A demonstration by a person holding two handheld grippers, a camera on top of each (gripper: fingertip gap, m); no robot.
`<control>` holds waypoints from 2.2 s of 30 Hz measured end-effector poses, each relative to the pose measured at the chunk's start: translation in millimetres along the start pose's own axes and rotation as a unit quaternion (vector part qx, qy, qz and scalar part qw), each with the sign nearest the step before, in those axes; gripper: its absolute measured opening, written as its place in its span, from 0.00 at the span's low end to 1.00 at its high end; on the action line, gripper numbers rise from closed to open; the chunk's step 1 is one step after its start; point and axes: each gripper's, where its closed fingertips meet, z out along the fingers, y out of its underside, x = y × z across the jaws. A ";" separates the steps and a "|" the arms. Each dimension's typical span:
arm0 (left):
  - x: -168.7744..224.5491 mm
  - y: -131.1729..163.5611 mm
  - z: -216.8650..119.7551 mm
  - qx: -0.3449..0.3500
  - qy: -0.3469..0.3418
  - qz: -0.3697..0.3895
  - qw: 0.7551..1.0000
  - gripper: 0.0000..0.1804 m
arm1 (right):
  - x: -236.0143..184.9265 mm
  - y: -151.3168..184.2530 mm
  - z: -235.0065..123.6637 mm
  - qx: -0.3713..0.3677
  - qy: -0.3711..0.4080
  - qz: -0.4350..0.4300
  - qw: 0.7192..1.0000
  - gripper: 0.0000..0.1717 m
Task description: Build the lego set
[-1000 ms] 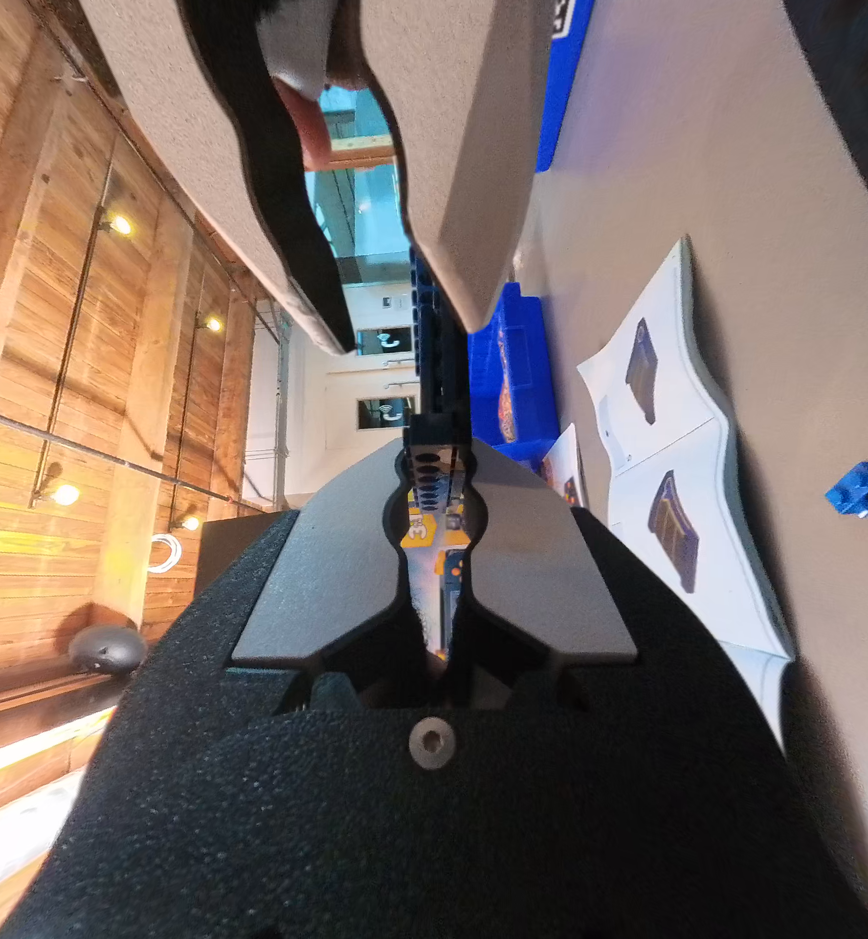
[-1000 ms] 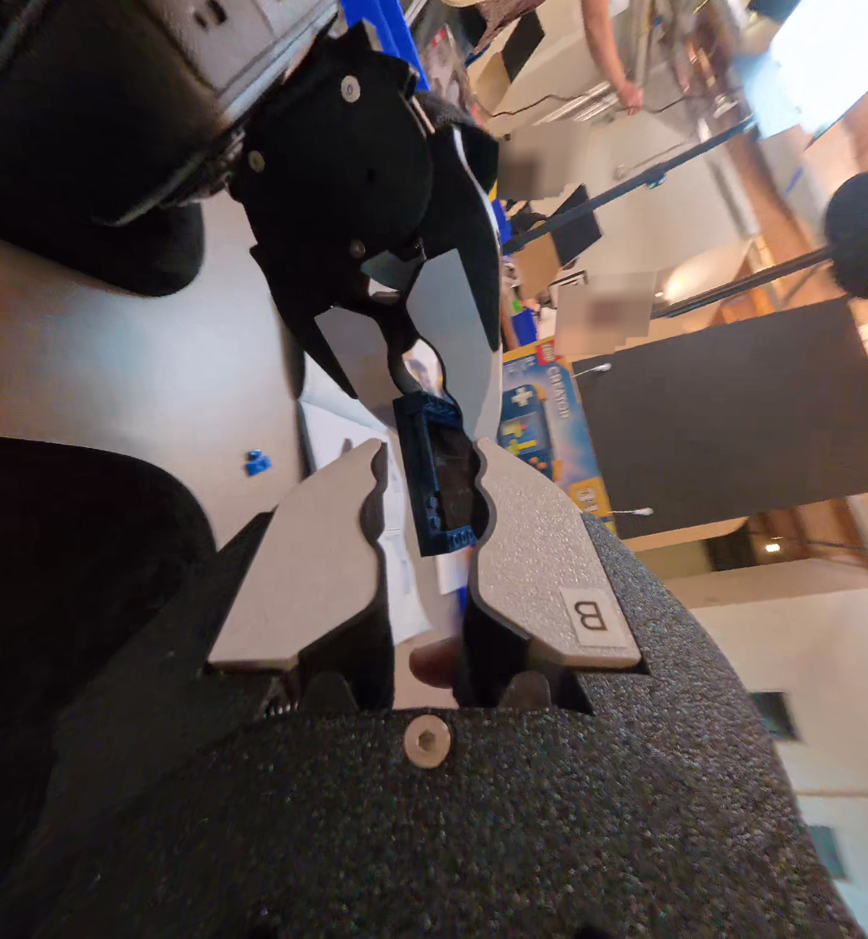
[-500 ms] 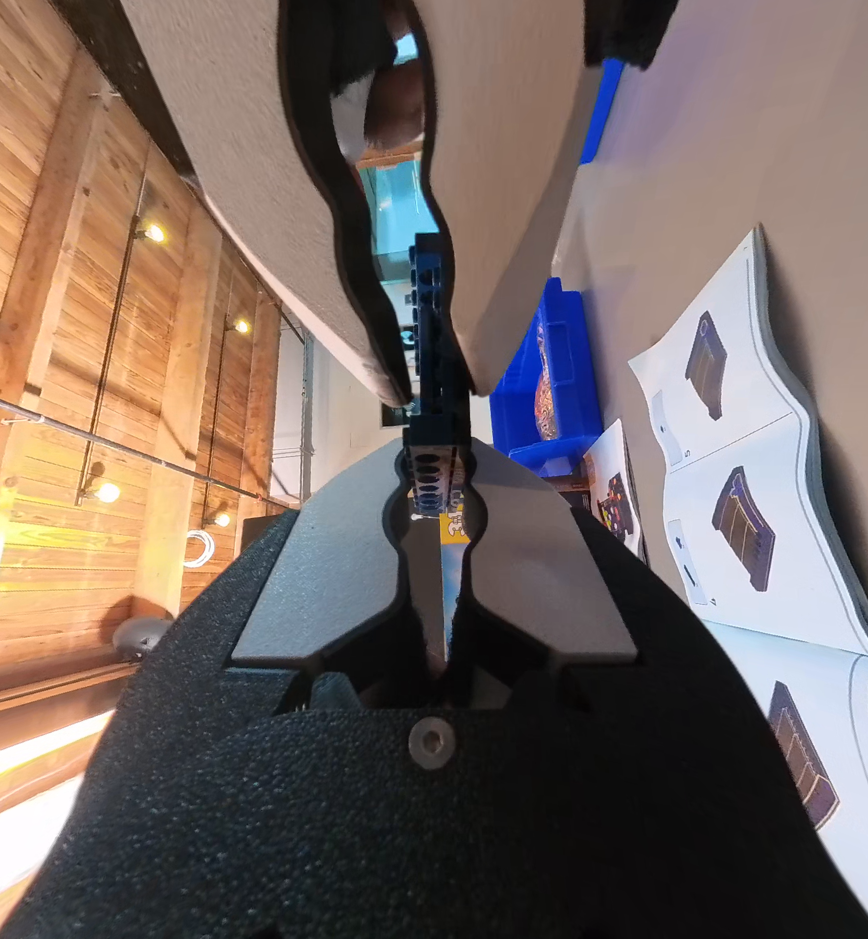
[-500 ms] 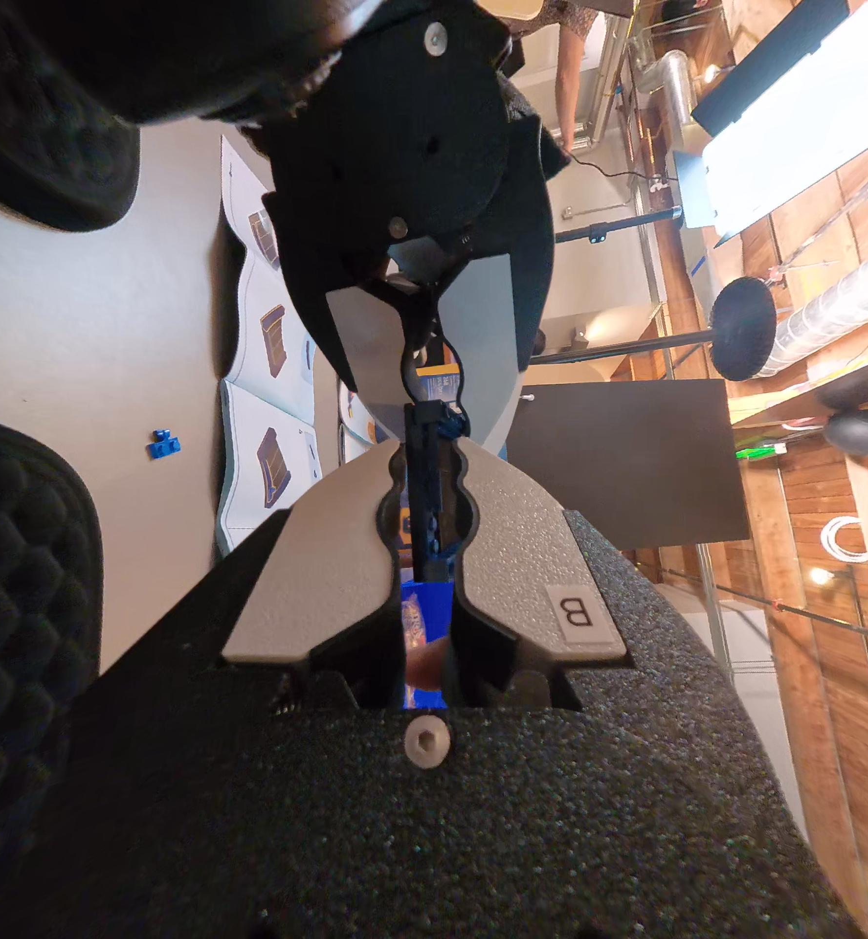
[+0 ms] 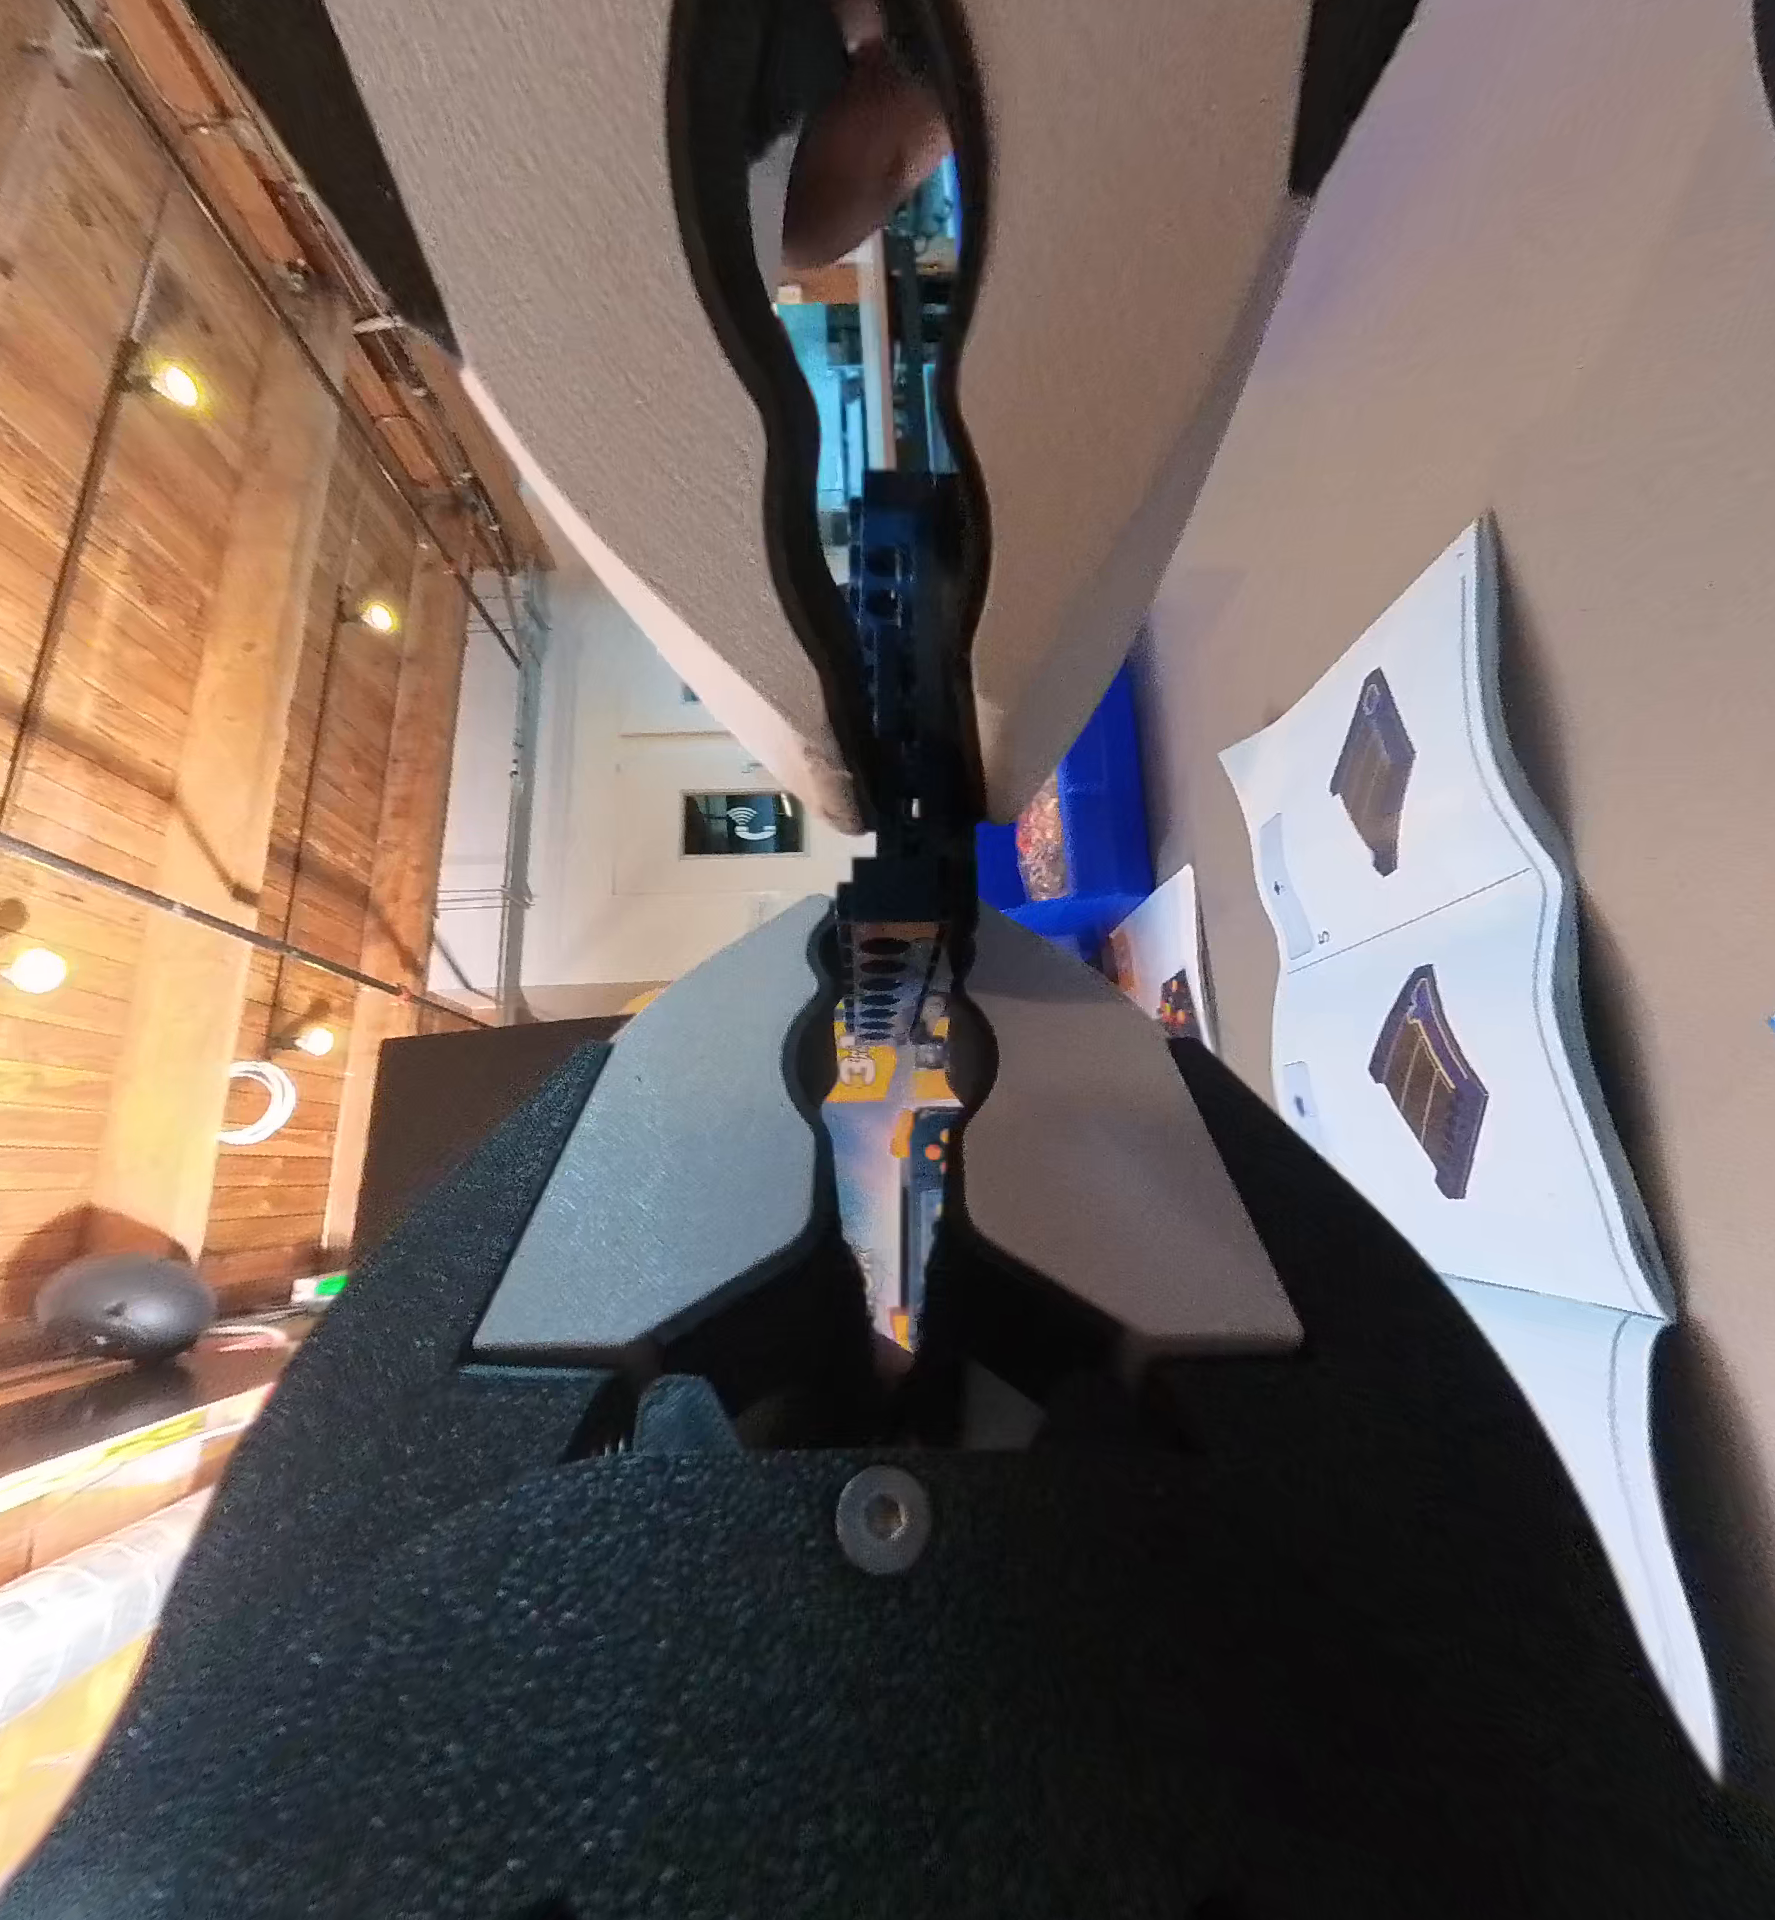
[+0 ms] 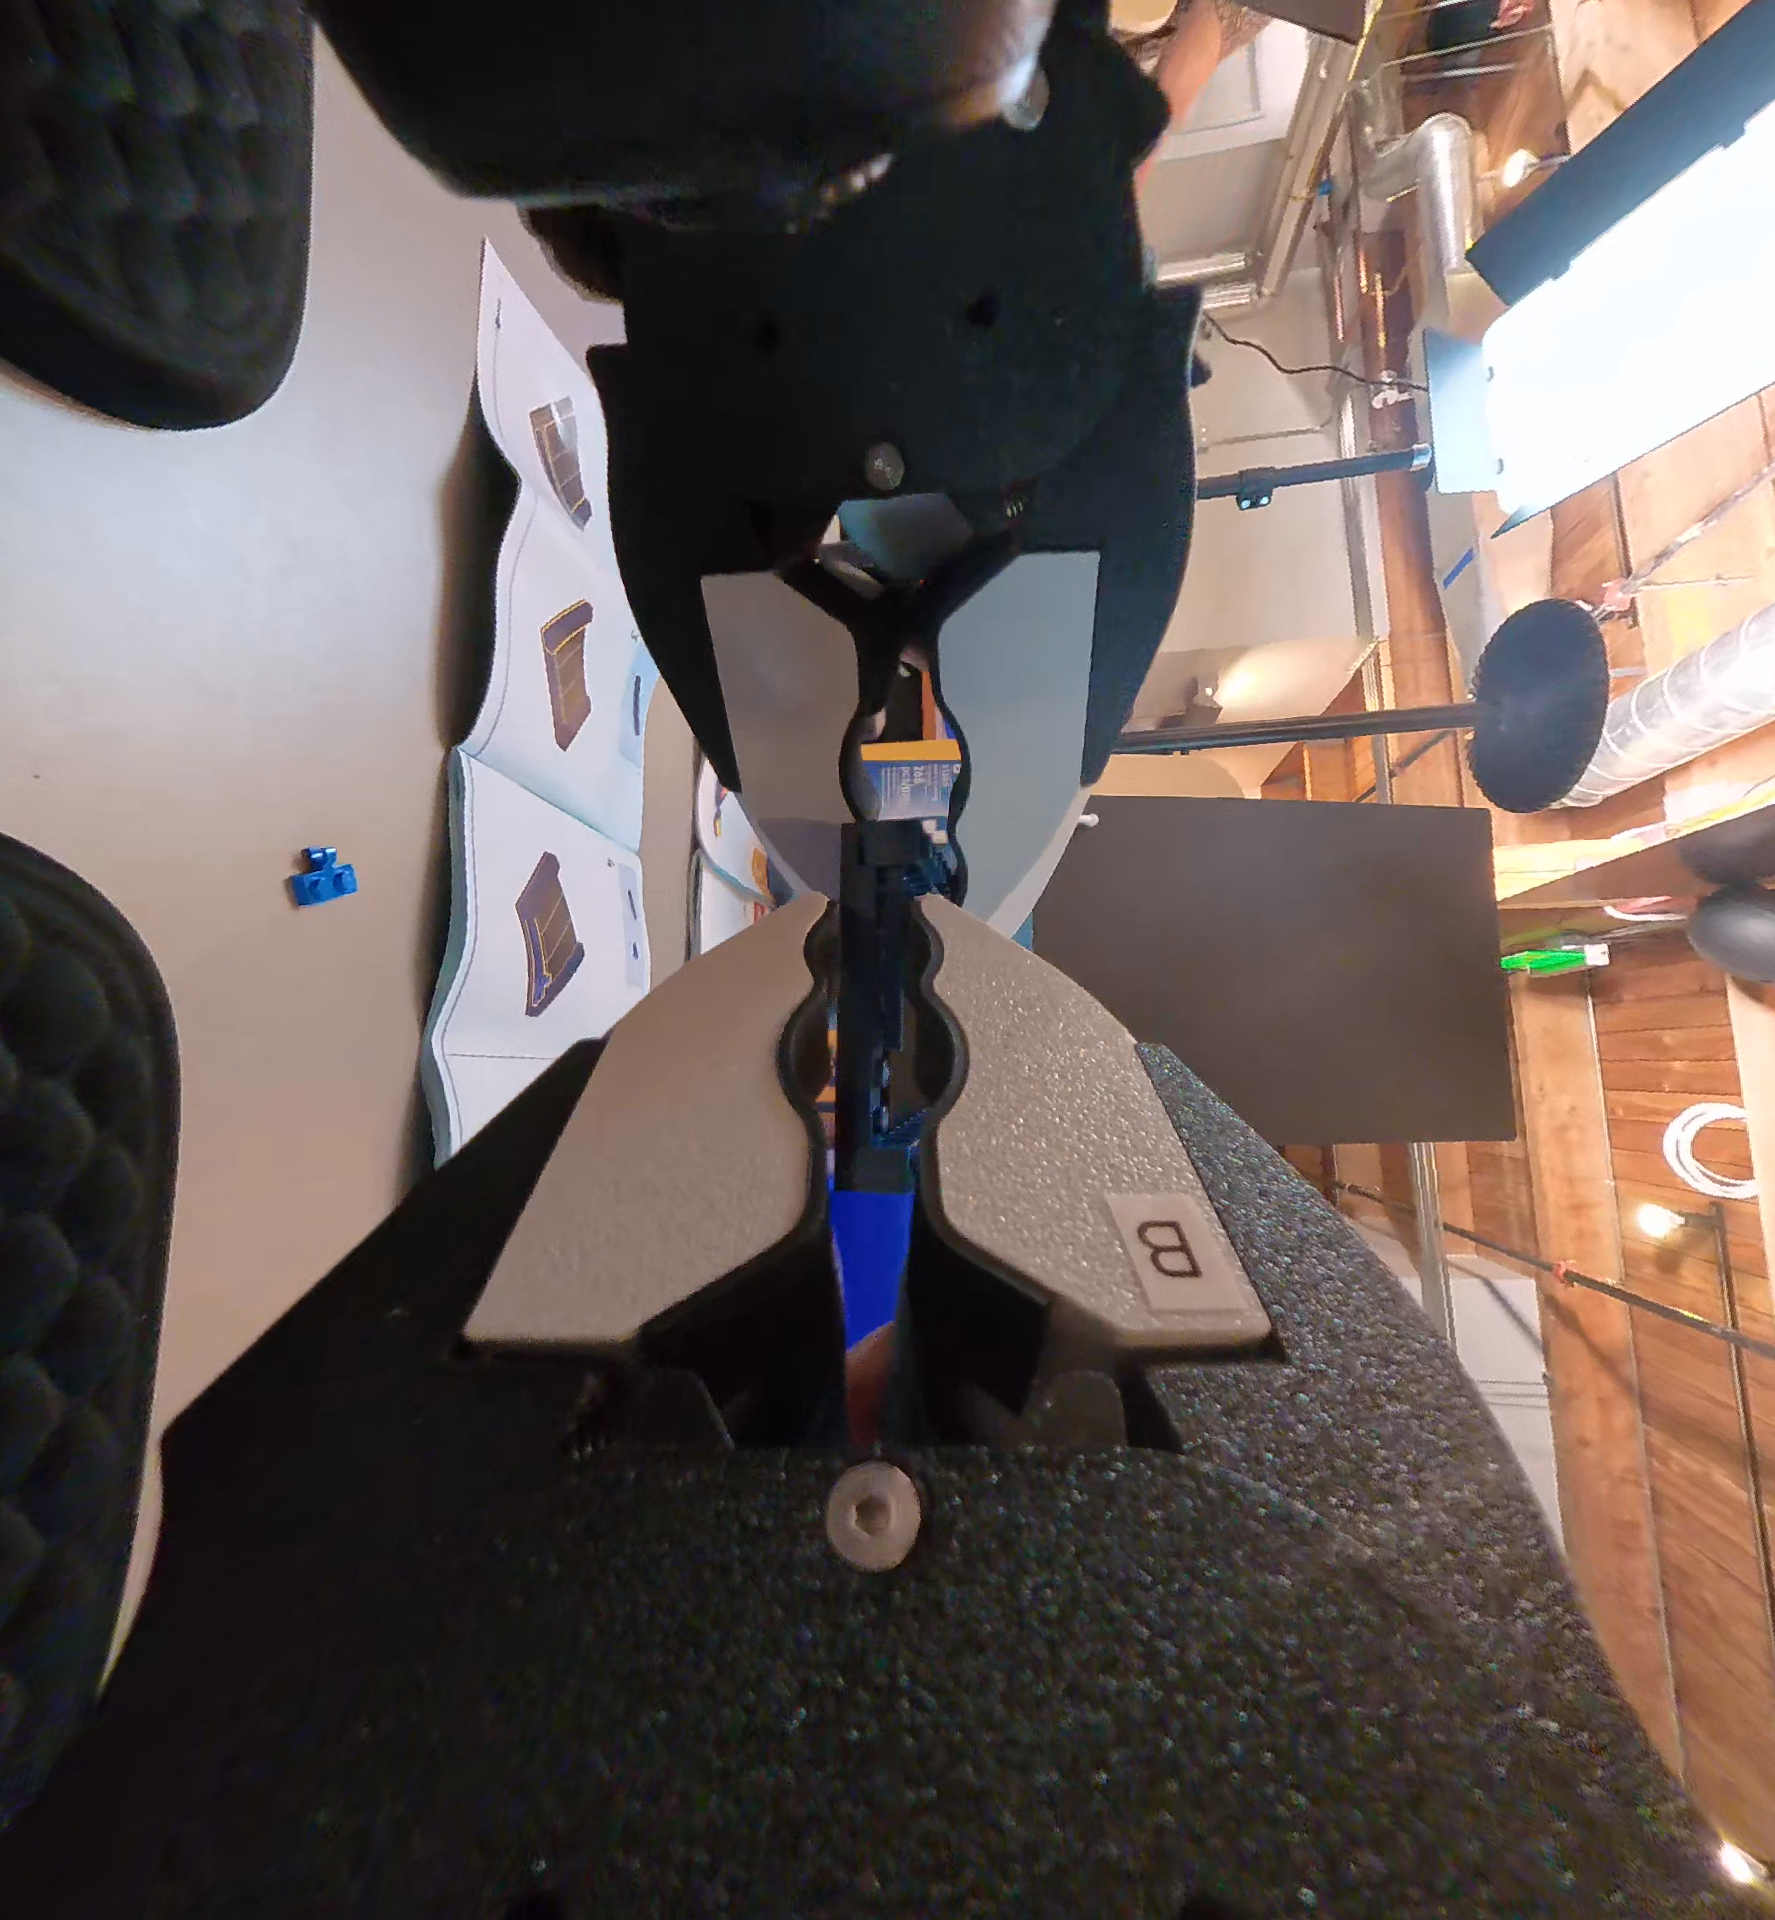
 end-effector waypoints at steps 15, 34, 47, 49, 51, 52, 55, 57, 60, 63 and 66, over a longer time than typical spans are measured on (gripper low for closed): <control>4.8 17.7 -6.2 -0.039 0.071 -0.112 0.990 0.09 | 16.6 -1.2 10.2 0.022 -0.019 0.141 0.990 0.13; -13.3 29.1 -35.9 -0.062 -0.015 -0.082 0.995 0.10 | 21.5 -21.8 17.1 0.007 0.023 -0.007 1.000 0.05; 22.8 76.2 -65.0 -0.111 -0.015 -0.093 0.989 0.08 | -9.5 -25.2 36.1 0.098 -0.086 0.202 0.971 0.19; 40.5 93.0 -72.1 -0.133 -0.002 -0.121 0.984 0.08 | -39.3 -13.9 33.0 0.101 -0.211 0.339 0.911 0.19; 57.2 105.4 -78.3 -0.154 0.007 -0.139 0.978 0.08 | -82.3 -3.5 24.0 0.083 -0.360 0.424 0.827 0.19; 63.0 109.4 -80.6 -0.162 0.007 -0.141 0.977 0.08 | -99.6 2.6 22.0 0.069 -0.405 0.439 0.799 0.19; 74.1 114.2 -82.0 -0.179 0.013 -0.120 0.976 0.08 | -133.7 21.3 30.0 0.042 -0.454 0.390 0.800 0.17; 79.0 112.2 -80.3 -0.176 0.023 -0.125 0.976 0.08 | -141.8 29.3 40.9 0.043 -0.466 0.362 0.806 0.16; 83.5 111.9 -80.2 -0.172 0.031 -0.120 0.977 0.08 | -147.5 30.2 51.7 0.058 -0.507 0.360 0.781 0.14; 86.9 112.5 -80.2 -0.174 0.036 -0.113 0.978 0.08 | -147.0 26.9 58.2 0.086 -0.518 0.355 0.774 0.14; 89.8 111.1 -78.9 -0.170 0.042 -0.111 0.978 0.08 | -149.8 26.8 60.0 0.092 -0.523 0.355 0.770 0.12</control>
